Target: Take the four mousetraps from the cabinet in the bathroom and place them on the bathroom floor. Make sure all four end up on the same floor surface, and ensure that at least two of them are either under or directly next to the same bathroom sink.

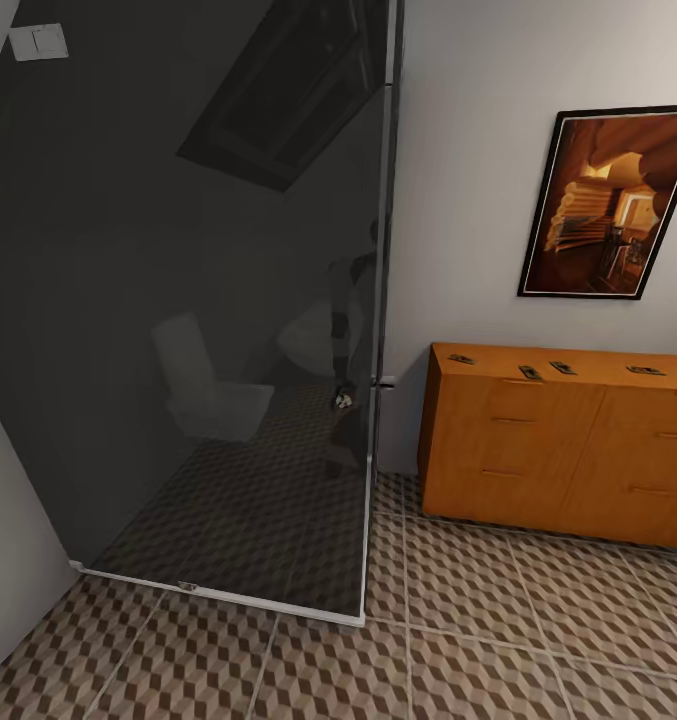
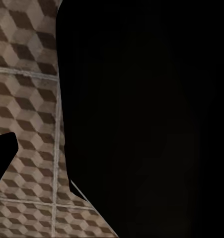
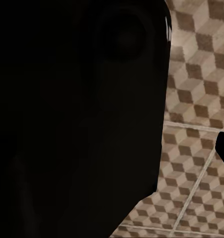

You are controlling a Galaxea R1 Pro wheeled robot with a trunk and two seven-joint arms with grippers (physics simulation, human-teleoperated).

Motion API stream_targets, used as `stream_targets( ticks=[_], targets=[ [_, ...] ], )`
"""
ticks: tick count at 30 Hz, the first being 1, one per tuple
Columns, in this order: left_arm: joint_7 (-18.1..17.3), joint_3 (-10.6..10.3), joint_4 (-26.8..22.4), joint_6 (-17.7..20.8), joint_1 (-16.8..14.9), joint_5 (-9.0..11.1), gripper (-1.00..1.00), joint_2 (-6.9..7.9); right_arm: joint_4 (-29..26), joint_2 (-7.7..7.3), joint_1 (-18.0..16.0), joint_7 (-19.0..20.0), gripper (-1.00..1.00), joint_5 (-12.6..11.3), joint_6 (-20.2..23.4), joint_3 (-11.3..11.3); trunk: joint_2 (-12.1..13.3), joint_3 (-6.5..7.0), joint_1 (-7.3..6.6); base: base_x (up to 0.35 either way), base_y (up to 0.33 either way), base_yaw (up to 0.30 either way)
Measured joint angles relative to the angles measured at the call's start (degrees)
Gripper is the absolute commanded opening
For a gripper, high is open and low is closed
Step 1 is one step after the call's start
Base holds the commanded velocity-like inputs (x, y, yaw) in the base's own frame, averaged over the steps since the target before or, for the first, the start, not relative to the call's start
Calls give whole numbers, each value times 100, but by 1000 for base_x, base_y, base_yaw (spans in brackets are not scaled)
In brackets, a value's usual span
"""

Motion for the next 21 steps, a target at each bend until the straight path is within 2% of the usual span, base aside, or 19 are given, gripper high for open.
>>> stream_targets(
  ticks=[16,21],
  targets=[
    [-8,29,-153,-31,-8,33,100,-8,8,15,-15,-8,100,36,12,27,-1,1,0,0,0,-1],
    [-8,29,-162,-32,-8,39,100,-16,8,18,-15,-8,100,13,11,14,-1,8,0,0,0,-115]
  ],
)
